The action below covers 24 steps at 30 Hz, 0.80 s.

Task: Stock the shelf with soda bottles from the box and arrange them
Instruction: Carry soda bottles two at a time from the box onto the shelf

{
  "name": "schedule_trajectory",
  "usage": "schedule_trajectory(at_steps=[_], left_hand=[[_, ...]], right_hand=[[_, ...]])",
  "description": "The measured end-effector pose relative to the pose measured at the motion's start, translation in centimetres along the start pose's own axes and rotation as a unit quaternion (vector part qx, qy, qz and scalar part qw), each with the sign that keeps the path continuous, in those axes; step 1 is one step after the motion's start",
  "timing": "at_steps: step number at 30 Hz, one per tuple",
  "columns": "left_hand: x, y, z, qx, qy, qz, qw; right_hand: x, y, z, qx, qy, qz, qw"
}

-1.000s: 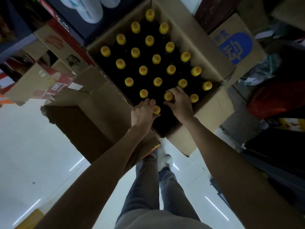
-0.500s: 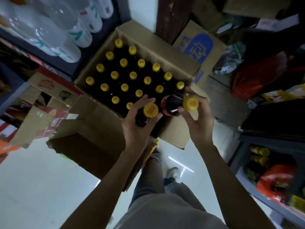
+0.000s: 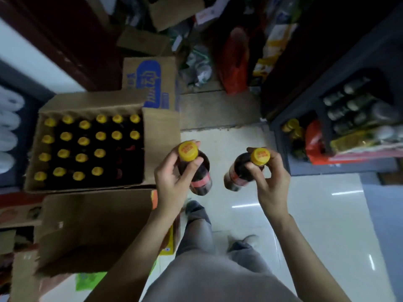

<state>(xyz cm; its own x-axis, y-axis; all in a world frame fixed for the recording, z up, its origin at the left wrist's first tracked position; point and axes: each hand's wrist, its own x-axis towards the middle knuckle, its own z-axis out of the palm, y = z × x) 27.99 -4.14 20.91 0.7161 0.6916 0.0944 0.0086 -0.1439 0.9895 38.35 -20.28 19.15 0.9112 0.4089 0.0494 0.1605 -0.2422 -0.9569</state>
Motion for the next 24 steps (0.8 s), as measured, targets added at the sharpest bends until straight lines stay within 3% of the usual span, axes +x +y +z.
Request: schedule_trajectory(at_steps=[5, 11, 17, 24], left_hand=[[-5.7, 0.6, 12.1, -0.001, -0.100, 0.000, 0.995], [-13.9, 2.7, 27.1, -0.018, -0.178, 0.008, 0.984], [-18.1, 6.2, 39.0, -0.032, -0.253, 0.061, 0.965], [-19.0, 8.4, 52.7, -0.008, -0.263, 0.126, 0.956]], right_hand=[[-5.7, 4.5, -12.3, -0.009, 0.087, 0.065, 0.994], [-11.3, 7.3, -27.7, -0.042, 0.078, 0.086, 0.992], [-12.5, 9.1, -41.6, -0.097, 0.108, 0.038, 0.989], [-8.3, 11.7, -55.2, -0.087, 0.148, 0.010, 0.985]])
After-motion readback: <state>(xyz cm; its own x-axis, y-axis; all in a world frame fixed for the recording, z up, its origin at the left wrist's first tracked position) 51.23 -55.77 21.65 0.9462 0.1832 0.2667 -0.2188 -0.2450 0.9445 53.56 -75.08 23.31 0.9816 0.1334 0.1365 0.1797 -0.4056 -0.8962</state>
